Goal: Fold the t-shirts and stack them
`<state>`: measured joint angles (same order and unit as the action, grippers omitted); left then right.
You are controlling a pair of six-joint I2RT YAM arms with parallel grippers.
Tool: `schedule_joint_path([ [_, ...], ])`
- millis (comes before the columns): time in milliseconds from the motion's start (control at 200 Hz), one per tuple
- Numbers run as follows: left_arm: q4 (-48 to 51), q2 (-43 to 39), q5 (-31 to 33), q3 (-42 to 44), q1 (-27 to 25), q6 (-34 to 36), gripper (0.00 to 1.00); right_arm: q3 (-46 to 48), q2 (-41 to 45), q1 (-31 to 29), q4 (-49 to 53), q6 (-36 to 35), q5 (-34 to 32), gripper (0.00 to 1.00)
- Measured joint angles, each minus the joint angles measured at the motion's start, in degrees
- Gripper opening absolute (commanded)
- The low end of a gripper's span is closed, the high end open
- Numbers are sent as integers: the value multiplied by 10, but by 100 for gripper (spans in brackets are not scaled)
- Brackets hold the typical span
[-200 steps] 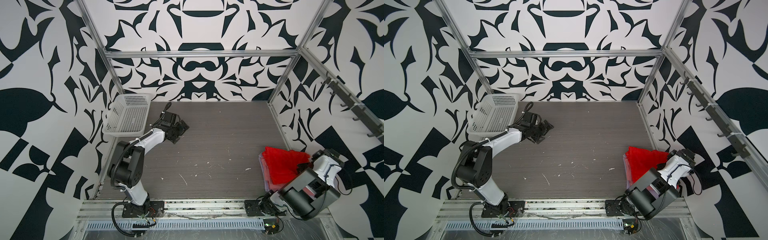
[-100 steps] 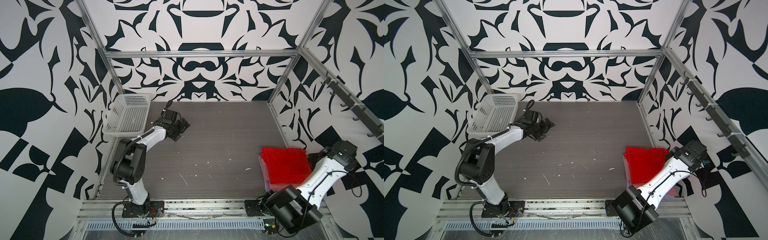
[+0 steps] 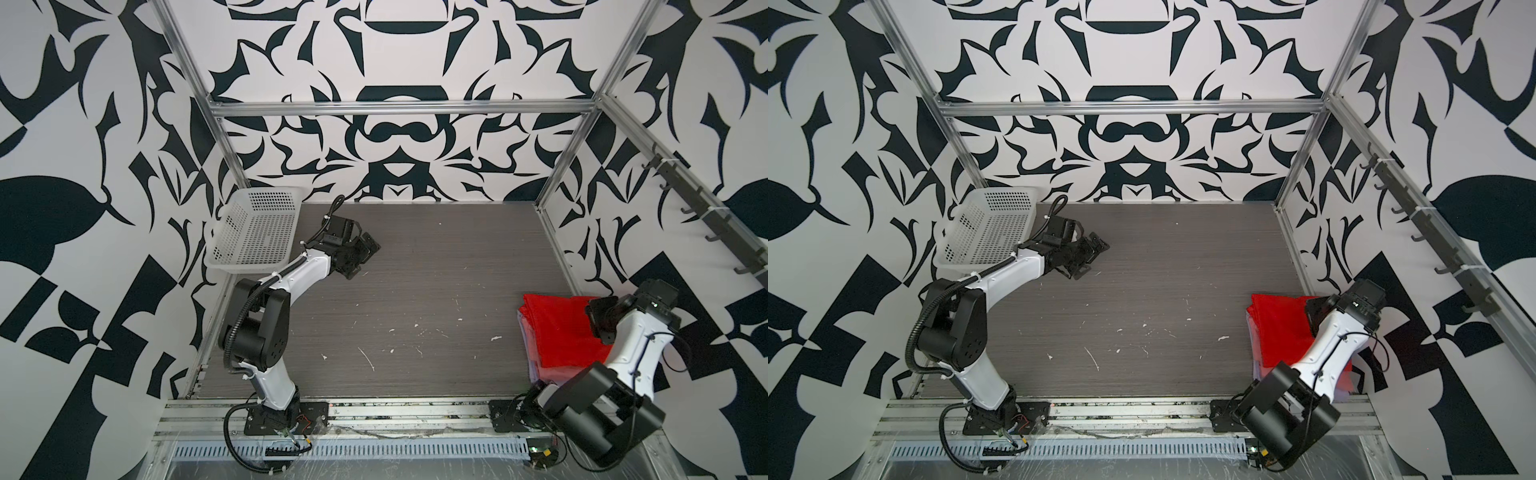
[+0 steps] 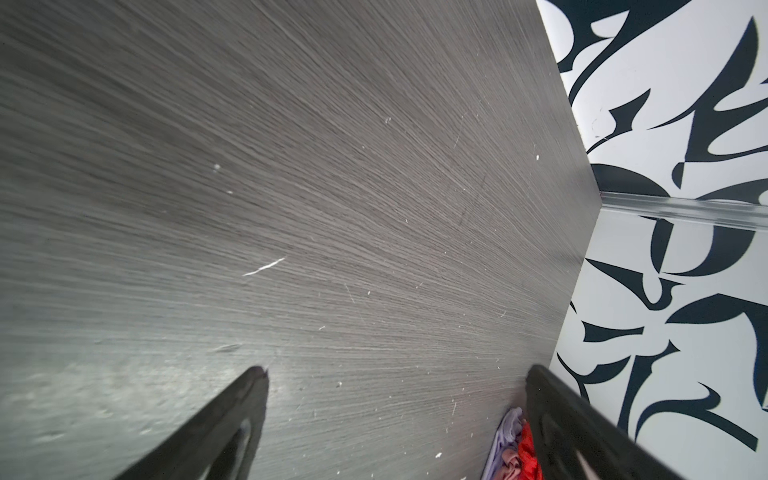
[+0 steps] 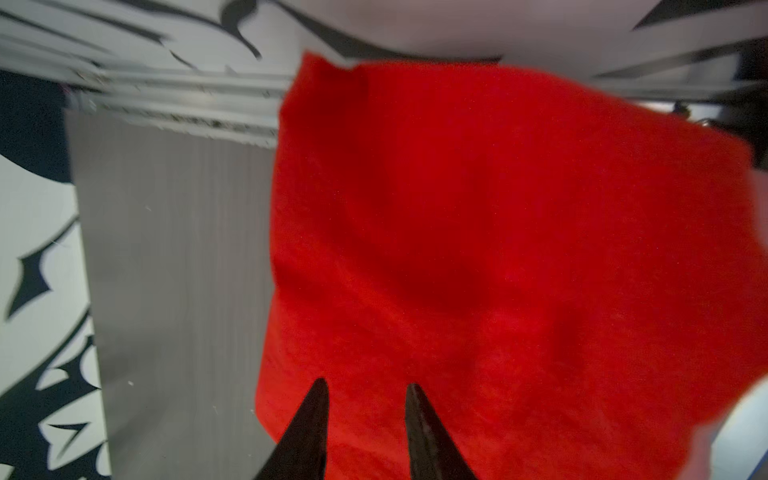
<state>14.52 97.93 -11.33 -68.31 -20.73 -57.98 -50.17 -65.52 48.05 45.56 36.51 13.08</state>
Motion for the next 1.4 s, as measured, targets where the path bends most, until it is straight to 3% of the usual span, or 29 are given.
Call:
schedule_joint_path([
  [255, 20, -87, 30, 57, 62, 26, 99, 63, 35, -17, 26, -14, -125, 34],
  [380, 44, -144, 58, 83, 94, 57, 99, 64, 40, -17, 24, -21, -141, 36],
  [460, 53, -188, 90, 97, 107, 91, 99, 68, 52, -17, 0, -33, -116, 62],
  [530, 56, -240, 129, 110, 111, 132, 99, 71, 75, -32, -31, -45, -97, 68],
  [715, 4, -385, 251, 165, 118, 259, 99, 48, 92, -189, -110, -91, -127, 79],
  [890, -93, -471, 338, 282, 148, 355, 99, 4, 47, -398, -173, -139, -238, 81],
  [975, -162, -497, 366, 367, 161, 394, 99, -9, 14, -472, -209, -165, -289, 83],
  [1090, -239, -502, 385, 458, 170, 424, 99, -3, -33, -527, -267, -204, -341, 83],
  [1200, -320, -472, 387, 513, 175, 437, 99, 60, -40, -548, -349, -235, -363, 86],
  [1240, -351, -448, 389, 523, 176, 442, 99, 94, -32, -551, -382, -240, -366, 90],
  [1275, -387, -419, 393, 531, 176, 447, 99, 129, -21, -551, -419, -244, -367, 99],
  [1400, -535, -302, 416, 558, 177, 462, 99, 243, 12, -551, -539, -263, -368, 99],
])
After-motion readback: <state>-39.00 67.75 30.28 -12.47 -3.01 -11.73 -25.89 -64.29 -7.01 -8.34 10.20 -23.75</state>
